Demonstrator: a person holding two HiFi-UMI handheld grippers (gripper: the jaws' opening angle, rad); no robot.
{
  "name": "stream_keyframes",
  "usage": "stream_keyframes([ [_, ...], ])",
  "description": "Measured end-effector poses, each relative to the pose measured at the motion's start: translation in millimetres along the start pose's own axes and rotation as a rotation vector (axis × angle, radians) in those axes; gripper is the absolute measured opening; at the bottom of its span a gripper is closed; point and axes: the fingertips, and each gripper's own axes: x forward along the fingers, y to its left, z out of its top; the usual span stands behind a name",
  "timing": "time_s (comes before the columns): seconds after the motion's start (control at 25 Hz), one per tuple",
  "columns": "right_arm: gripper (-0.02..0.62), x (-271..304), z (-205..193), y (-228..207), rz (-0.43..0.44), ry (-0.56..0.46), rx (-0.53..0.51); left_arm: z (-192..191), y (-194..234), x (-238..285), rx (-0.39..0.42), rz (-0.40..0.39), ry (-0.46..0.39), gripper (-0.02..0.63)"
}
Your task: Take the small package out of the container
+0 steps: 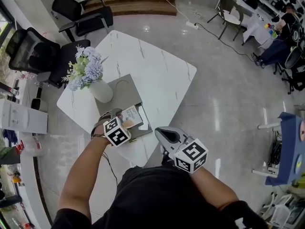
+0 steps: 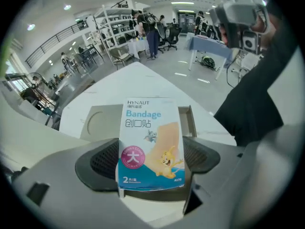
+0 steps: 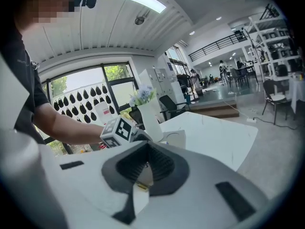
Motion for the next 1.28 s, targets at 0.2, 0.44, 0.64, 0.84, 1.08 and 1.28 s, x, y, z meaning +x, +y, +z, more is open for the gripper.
stream_keyframes([
  [0.2, 0.002, -2.8, 9.5, 6.3, 0.006, -0.011, -0.027, 20.6, 2.3, -55.6, -0.123, 0.056, -0.175, 0.417],
  [0.44, 0.002, 4.7, 28.7, 15.6, 0.031, -0.015, -0.070, 20.9, 8.0, -109.9, -0.298, 0.123, -0.376, 0.417],
  [0.64, 0.002, 17.9, 38.8, 27.2, 0.060, -0.015, -0.101, 3.6, 10.7, -139.4, -0.426, 0.187, -0.504, 0.417],
  [0.84, 0.002, 29.6, 50.7, 38.9, 0.099, -0.028, -0.134, -6.9, 4.1, -160.5, -0.572, 0.205, -0.601, 0.417],
  [1.08, 0.002, 37.3, 63.4, 57.7, 0.131, -0.059, -0.183, -21.8, 1.8, -190.1, -0.764, 0.226, -0.731, 0.417],
  [1.28, 0.002, 33.5, 68.3, 63.6, 0.142, -0.090, -0.173, -24.6, -1.6, -214.1, -0.797, 0.264, -0.790, 0.417],
])
